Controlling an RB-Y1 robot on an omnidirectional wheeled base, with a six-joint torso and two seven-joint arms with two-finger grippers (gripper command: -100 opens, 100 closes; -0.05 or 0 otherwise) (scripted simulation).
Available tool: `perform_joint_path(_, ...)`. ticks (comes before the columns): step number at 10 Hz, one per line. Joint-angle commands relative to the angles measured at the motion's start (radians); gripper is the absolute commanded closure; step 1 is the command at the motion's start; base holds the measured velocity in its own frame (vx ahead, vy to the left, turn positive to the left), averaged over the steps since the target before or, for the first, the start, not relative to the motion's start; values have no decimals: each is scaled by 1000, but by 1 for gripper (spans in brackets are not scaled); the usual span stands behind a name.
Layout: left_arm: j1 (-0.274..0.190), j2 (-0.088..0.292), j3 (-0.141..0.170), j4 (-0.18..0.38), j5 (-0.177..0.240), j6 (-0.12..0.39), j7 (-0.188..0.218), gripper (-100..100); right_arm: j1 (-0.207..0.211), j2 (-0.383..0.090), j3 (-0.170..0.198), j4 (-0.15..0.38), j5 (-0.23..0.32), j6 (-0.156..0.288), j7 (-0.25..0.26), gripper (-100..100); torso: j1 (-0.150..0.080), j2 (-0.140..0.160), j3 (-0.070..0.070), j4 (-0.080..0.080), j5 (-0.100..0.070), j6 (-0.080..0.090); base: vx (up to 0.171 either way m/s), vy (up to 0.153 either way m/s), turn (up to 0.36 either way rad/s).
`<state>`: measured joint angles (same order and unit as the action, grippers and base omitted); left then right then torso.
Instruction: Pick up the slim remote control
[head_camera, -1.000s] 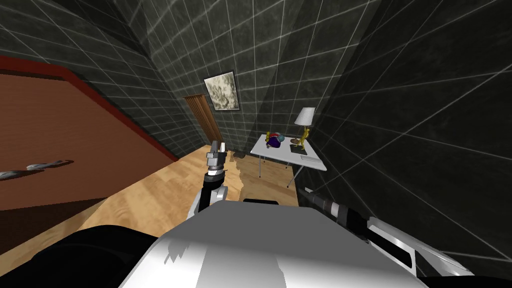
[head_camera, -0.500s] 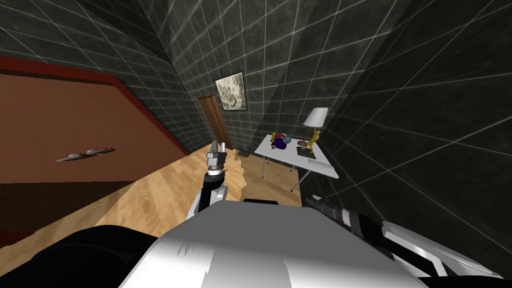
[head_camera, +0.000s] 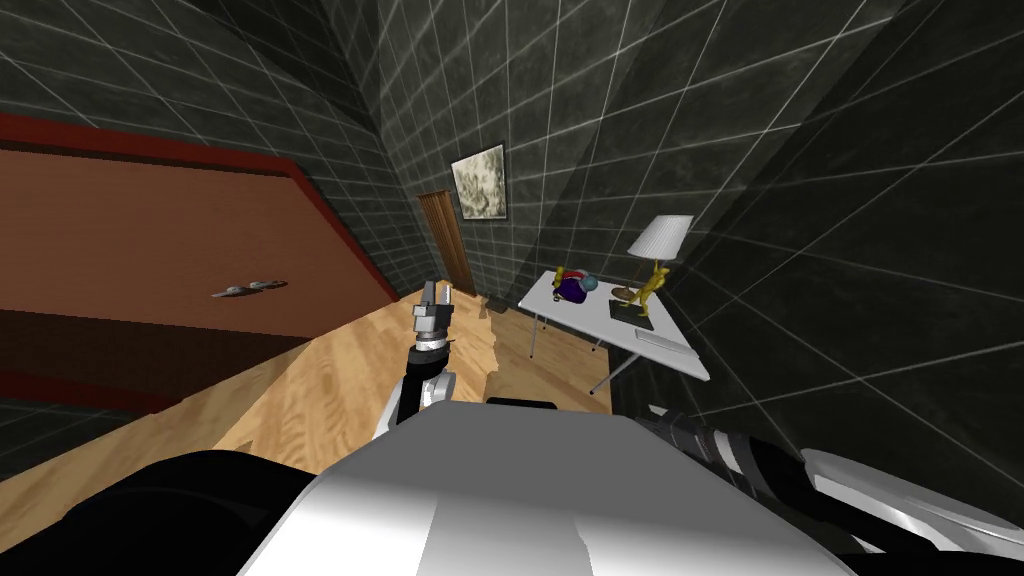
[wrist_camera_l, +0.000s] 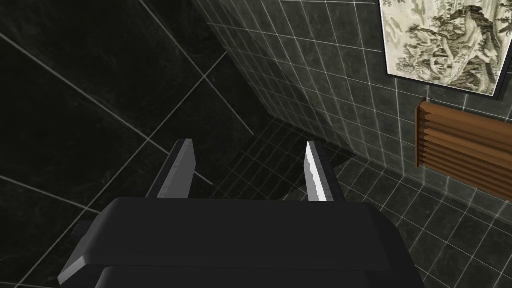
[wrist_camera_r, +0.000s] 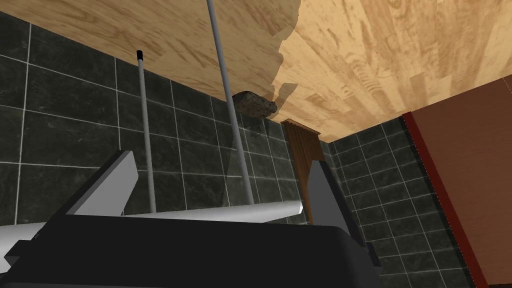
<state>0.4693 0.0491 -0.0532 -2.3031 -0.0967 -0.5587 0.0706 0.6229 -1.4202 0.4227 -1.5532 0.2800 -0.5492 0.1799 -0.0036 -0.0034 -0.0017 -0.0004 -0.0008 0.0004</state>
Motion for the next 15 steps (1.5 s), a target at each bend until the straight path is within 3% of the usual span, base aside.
perform_joint_path(1,0,0,0,0,0,0,0,0,14,-47,6,6,4,0,14,-100,0,0,0,0,0,0,24,-30,141)
perform_joint_path(8,0,0,0,0,0,0,0,0,31,-254,104,113,52,-16,69,-100,0,-1,0,0,0,1,32,-38,189)
perform_joint_path(14,0,0,0,0,0,0,0,0,38,-391,169,182,83,-18,105,-100,-2,-2,-1,0,-1,1,43,-64,152)
perform_joint_path(15,0,0,0,0,0,0,0,0,38,-391,169,182,83,-18,105,-100,-1,-2,-1,-1,0,1,50,-70,109)
